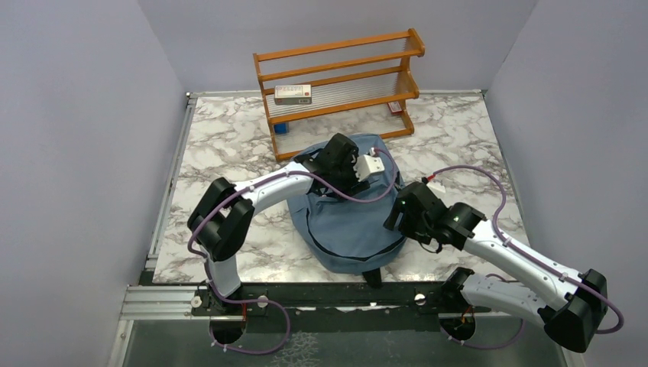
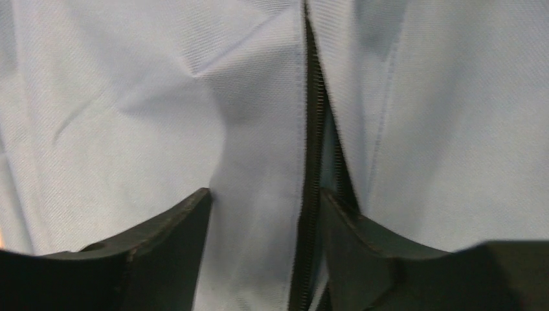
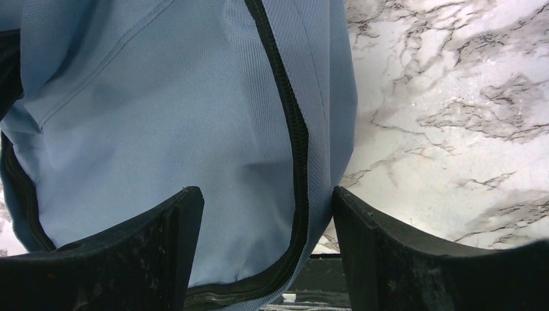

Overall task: Pack the student bag
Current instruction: Adjust the student bag at the center of the board.

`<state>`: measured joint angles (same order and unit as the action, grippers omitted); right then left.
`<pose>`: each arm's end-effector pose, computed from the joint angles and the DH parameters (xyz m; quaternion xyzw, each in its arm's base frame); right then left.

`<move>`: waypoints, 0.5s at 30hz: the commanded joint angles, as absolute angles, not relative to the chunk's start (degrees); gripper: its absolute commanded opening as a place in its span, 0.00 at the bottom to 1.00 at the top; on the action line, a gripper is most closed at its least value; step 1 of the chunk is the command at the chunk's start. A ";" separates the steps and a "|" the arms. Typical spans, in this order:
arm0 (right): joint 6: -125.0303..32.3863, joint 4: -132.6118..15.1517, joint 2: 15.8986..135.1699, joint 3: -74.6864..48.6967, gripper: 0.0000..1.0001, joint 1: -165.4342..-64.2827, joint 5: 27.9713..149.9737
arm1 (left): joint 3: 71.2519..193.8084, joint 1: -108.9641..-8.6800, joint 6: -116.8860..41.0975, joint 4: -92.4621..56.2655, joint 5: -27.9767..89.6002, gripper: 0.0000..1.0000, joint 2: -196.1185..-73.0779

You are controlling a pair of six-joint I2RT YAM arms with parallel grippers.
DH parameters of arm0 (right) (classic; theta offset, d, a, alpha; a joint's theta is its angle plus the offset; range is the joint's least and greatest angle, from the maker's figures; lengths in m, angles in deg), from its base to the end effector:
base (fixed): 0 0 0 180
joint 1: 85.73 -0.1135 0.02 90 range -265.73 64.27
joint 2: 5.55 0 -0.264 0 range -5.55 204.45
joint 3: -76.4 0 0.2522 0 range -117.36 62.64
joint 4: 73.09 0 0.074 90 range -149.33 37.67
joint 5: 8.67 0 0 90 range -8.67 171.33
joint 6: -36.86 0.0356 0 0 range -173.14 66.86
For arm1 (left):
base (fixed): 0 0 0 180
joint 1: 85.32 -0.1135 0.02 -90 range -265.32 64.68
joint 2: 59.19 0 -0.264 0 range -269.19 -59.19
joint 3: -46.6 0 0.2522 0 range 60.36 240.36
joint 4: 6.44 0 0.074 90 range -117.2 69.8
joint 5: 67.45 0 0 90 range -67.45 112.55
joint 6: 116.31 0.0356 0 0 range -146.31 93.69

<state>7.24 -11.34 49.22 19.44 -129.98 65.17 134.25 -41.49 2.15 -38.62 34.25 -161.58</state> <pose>0.1319 0.1147 0.2455 0.1706 0.9407 0.1228 0.2662 0.2799 -0.2787 0.2277 0.5760 0.7251 -0.1428 0.3493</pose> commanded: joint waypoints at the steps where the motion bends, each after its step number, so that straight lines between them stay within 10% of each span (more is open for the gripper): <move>1: 6.89 -12.34 49.22 20.05 0.76 -129.94 65.46 | 138.18 -41.73 1.02 -37.77 26.38 0.55 -163.77; 15: 14.87 -5.96 43.54 20.25 0.78 -129.94 61.33 | 140.81 -41.73 -1.27 -37.08 22.99 0.15 -159.95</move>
